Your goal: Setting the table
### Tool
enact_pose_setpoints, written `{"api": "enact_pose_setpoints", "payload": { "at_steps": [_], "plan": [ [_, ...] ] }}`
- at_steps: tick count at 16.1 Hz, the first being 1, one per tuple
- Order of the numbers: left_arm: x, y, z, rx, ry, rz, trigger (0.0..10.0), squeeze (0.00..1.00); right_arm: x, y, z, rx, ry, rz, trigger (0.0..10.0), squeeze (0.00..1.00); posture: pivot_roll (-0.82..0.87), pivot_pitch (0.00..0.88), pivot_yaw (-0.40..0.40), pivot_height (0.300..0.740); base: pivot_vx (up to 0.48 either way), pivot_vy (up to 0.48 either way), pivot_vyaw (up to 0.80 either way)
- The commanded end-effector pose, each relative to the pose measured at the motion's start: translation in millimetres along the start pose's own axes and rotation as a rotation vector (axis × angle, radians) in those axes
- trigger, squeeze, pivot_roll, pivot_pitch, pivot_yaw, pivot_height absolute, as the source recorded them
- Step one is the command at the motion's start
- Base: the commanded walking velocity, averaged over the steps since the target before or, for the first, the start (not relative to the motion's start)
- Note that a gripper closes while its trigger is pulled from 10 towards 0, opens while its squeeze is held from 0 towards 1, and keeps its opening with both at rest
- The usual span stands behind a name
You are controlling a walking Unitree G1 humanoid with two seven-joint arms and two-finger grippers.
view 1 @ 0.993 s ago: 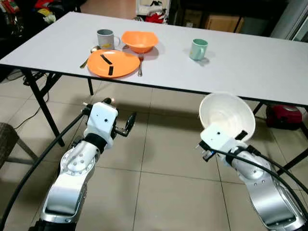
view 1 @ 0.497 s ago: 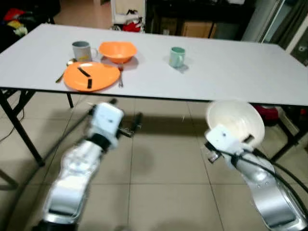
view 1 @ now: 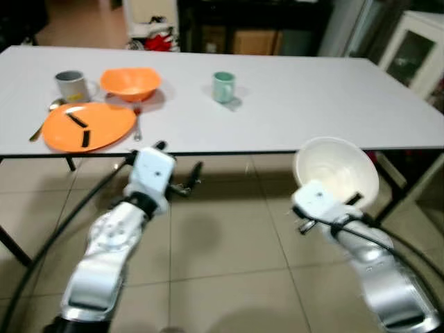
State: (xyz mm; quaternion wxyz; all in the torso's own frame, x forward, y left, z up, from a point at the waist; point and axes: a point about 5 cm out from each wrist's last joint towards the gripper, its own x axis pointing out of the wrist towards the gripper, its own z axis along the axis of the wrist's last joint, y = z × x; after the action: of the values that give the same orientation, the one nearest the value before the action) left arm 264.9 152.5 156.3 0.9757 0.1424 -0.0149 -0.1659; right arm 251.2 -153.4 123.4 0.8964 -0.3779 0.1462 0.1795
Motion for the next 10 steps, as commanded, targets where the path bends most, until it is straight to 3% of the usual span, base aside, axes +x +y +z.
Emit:
{"api": "enact_pose_setpoints", "payload": {
  "at_steps": [1,10],
  "plan": [
    [2.5,-1.4,3.4,-0.002,-0.009,-0.002,10.0,0.0,-0.5,-11.0,5.3,-0.032,-0.029,-0.053,10.0,0.0,0.12,0.0,-0.073,0.74,0.345,0.0,0.0],
    [1.6,4.5,1.4,0.001,0.004,0.047,10.0,0.0,5.9,-16.4,12.2,-0.016,-0.071,-0.049,10.0,0.0,0.13,0.0,-0.082,0.74,0.342,0.0,0.0]
  ]
}}
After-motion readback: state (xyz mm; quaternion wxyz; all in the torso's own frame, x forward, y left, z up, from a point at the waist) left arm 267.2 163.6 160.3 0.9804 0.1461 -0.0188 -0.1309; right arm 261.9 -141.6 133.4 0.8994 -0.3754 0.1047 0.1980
